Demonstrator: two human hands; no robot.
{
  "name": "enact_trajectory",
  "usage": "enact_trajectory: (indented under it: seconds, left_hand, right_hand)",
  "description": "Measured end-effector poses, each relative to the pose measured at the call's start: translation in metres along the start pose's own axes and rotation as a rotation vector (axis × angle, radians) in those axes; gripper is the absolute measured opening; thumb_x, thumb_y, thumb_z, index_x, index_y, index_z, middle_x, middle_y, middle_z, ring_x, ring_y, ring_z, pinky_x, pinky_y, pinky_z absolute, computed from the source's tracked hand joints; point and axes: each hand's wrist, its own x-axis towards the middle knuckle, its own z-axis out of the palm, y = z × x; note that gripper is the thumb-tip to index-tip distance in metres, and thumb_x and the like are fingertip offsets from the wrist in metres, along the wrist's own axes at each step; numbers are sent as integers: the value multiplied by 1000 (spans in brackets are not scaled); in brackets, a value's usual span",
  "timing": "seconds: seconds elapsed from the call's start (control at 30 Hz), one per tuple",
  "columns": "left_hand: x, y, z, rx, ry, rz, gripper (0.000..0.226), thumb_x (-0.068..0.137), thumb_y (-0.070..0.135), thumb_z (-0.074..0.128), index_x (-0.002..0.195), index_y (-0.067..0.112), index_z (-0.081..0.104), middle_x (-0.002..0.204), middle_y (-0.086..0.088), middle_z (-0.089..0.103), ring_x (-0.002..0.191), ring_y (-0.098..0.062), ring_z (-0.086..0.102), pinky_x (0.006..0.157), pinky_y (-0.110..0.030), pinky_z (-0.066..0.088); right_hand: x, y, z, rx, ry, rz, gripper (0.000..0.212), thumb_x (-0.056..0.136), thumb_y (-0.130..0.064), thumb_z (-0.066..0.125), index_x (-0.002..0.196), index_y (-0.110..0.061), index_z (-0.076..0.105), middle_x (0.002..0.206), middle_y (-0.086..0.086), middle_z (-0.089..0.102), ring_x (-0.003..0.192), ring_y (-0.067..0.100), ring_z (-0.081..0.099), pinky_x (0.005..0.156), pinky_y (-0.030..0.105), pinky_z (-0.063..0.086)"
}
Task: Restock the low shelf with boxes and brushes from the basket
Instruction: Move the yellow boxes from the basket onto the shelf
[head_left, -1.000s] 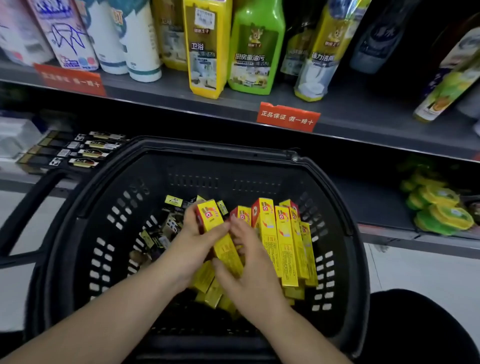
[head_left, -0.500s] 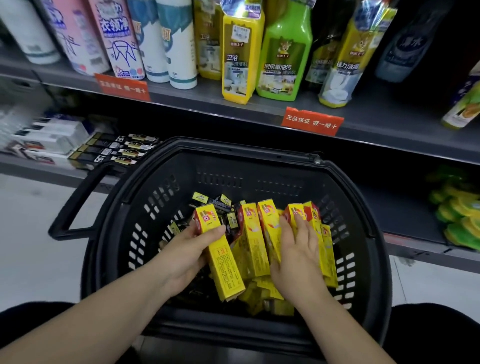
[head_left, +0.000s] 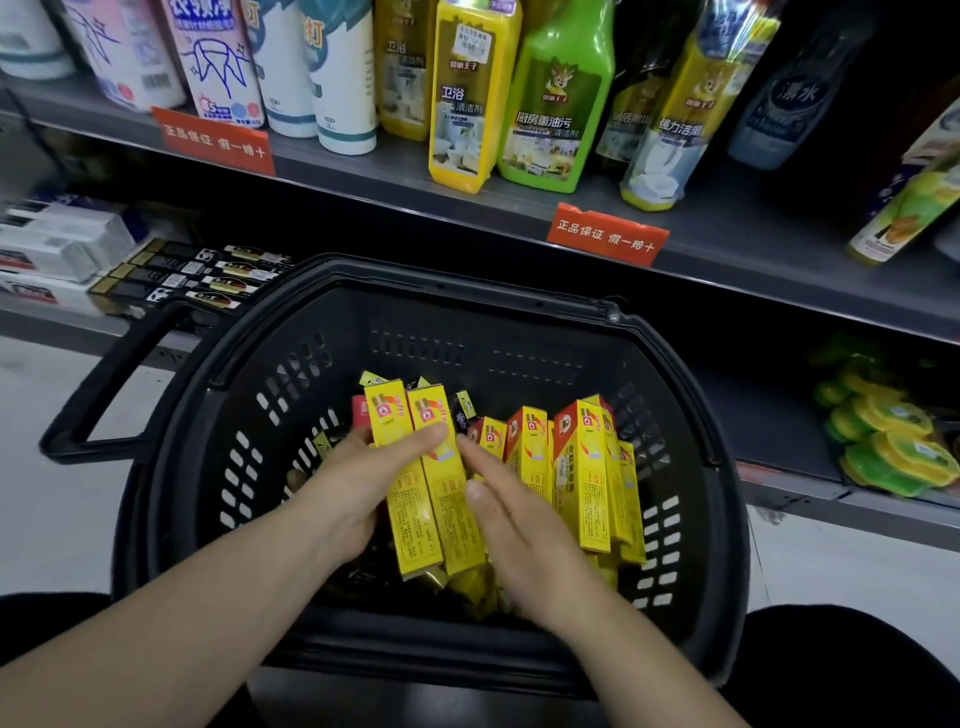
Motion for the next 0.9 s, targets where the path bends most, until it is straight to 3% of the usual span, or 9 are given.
enact_trajectory:
  seconds: [0.1, 0.23, 0.33, 0.4, 0.5, 0.57, 0.63, 0.73, 0.9]
  left_hand:
    - [8, 7, -13, 31, 117, 35, 46, 70, 29, 79, 111, 15, 63, 98, -6, 71, 90, -22, 66, 74, -36, 50]
    - [15, 14, -27, 19, 139, 30, 45, 70, 32, 79, 109, 15, 62, 98, -5, 70, 91, -22, 64, 80, -40, 48]
    - [15, 10, -21, 24, 84, 0, 38, 70, 34, 78, 102, 17, 65, 94, -5, 73, 90, -22, 66, 77, -39, 49]
    - [13, 6, -15, 18, 41, -25, 29, 71, 36, 77, 93, 20, 68, 85, -1, 75, 84, -17, 67, 78, -38, 49]
    - [13, 3, -8, -16, 11, -56, 30, 71, 38, 77, 94, 20, 69, 74, 4, 75, 84, -16, 66, 82, -37, 47]
    - [13, 2, -4, -48, 1, -66, 35, 70, 39, 78, 97, 19, 68, 79, 3, 75, 88, -17, 66, 84, -38, 46]
    - [11, 3, 0, -77, -19, -83, 44, 68, 41, 79, 103, 19, 66, 92, -2, 75, 94, -21, 66, 87, -40, 46]
    - [9, 3, 6, -143, -69, -80, 48, 69, 41, 78, 109, 18, 66, 97, -5, 75, 91, -24, 70, 75, -39, 53]
    - [6, 4, 7, -162, -135, -47, 39, 75, 36, 74, 111, 22, 68, 99, -3, 74, 91, -22, 71, 68, -35, 54]
  right_hand:
    - [10, 5, -16, -205, 89, 24, 29, 99, -23, 42, 124, -28, 55, 130, -11, 48, 105, -8, 45, 91, 11, 36]
    - [19, 18, -28, -666, 371, 116, 62, 86, -30, 62, 140, -21, 32, 145, 0, 28, 135, 18, 26, 112, 29, 23]
    - [20, 28, -32, -498, 394, 357, 92, 82, -28, 69, 148, -14, 7, 152, 6, 14, 140, 27, 19, 114, 36, 24]
    - [18, 35, -33, -391, 387, 423, 97, 82, -17, 69, 149, -15, 0, 153, 8, 15, 139, 26, 25, 109, 33, 32]
    - [15, 34, -34, -262, 462, 355, 91, 83, -9, 68, 150, -21, 7, 151, 3, 29, 128, 12, 43, 93, 20, 42]
    - [15, 23, -32, -141, 475, 261, 84, 85, -13, 67, 149, -21, 15, 147, -2, 39, 103, -11, 53, 72, 0, 43]
    - [16, 8, -25, -64, 468, 140, 69, 86, -20, 67, 145, -22, 31, 131, -9, 56, 89, -15, 57, 57, 0, 44]
    - [19, -9, -9, -47, 359, 20, 46, 91, -34, 57, 134, -34, 43, 108, -25, 59, 88, -4, 60, 75, 16, 51]
    - [18, -6, -8, 47, 190, 55, 61, 92, -40, 53, 145, -44, 21, 138, -22, 44, 118, -6, 47, 97, 21, 45]
